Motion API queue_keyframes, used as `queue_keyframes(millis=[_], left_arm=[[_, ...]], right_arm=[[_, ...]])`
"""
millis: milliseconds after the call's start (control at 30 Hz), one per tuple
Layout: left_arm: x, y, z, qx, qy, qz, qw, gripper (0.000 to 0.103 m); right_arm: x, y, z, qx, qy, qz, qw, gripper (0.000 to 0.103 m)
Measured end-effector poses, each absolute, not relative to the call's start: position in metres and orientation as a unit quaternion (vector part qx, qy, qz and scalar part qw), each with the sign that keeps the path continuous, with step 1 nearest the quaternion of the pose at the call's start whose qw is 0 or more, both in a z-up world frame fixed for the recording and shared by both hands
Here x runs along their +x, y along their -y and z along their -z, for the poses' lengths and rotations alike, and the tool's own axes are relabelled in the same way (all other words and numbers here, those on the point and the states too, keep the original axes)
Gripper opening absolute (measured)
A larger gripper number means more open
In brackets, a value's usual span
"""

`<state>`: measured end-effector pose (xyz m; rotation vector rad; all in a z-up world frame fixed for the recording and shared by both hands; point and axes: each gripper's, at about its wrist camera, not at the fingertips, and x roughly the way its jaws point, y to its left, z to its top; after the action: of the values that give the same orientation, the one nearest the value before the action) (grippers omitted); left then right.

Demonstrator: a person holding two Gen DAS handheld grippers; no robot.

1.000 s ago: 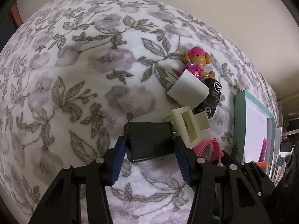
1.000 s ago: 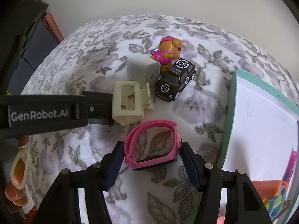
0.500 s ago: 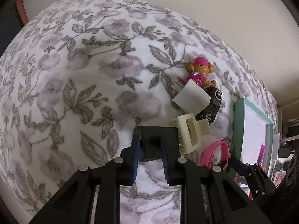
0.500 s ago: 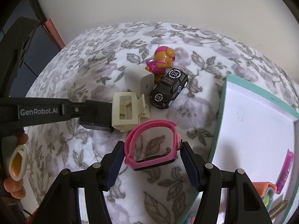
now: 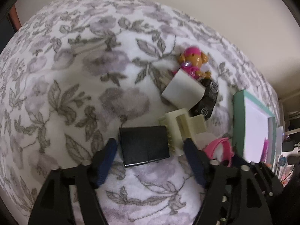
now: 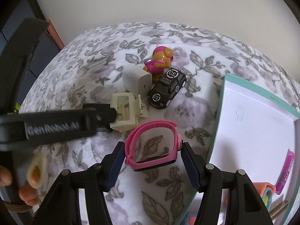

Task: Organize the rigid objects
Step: 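Lift the black charger with left tool while right tool holds pink watch band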

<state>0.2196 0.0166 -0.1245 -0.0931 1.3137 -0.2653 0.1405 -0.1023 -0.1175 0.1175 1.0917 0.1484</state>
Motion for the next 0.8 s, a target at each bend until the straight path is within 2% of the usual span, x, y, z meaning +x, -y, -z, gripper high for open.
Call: queue_keyframes(millis=[333, 733, 800], left_arm=[[0.222, -0.047, 0.125, -0.096, -0.619, 0.114, 0.771, 0.080], [0.221, -0.020, 0.139, -0.030, -0.617, 0.085, 0.782, 0.080], [0.223, -0.022, 0.138, -0.041, -0.615, 0.085, 0.783, 0.076]], right_arm=[[0.140, 0.104, 0.116, 0.062, -0.519, -0.070, 0.849, 0.064], [0.140, 0.108, 0.116, 0.066, -0.521, -0.068, 0.848, 0.064], [0.140, 0.108, 0.116, 0.066, -0.521, -0.068, 0.848, 0.064]])
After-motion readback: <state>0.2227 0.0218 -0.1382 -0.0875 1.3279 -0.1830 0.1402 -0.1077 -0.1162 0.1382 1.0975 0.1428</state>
